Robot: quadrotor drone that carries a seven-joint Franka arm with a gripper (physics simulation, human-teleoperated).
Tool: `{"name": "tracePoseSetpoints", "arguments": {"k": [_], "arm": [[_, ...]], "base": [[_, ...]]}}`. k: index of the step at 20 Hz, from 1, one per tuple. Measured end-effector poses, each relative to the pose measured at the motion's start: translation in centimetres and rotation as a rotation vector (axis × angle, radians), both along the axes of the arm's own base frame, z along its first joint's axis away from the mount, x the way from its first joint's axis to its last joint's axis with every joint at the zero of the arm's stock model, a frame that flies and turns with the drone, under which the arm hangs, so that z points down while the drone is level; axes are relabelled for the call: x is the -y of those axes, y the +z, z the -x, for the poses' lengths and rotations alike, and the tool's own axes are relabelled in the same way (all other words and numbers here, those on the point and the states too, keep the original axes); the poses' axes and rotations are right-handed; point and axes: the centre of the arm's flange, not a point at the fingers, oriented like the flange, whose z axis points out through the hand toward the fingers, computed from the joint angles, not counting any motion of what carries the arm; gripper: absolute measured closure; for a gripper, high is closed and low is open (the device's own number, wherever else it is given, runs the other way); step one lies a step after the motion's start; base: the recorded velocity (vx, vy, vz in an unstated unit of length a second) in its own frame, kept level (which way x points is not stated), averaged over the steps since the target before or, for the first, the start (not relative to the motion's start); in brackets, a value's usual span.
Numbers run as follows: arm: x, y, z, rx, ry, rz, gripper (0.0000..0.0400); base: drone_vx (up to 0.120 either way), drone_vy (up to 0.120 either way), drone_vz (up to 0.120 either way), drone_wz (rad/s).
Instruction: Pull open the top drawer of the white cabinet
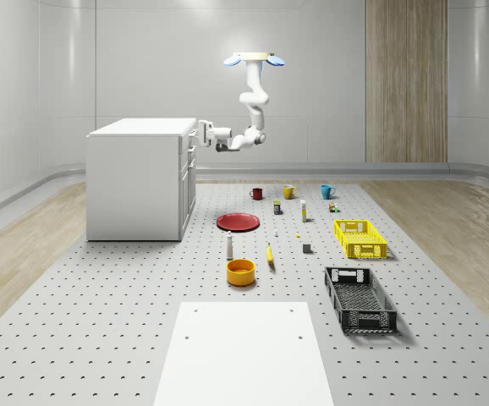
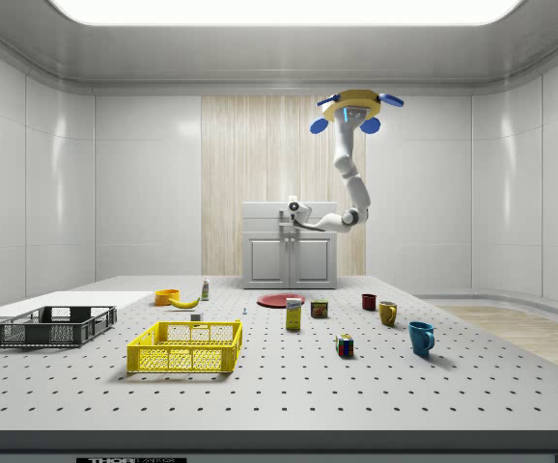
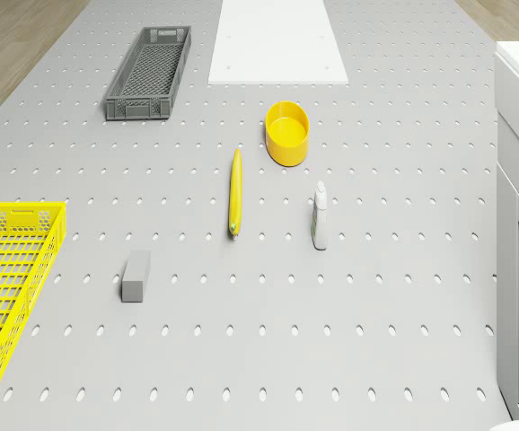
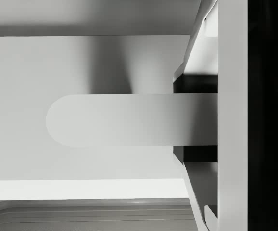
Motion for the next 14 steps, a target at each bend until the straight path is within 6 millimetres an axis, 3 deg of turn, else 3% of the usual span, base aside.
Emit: {"name": "tracePoseSetpoints", "arguments": {"k": [14], "arm": [[2.8, 0.1, 0.0, -0.020, 0.001, 0.003, 0.0286]], "base": [[0.000, 0.000, 0.000, 0.000]]}}
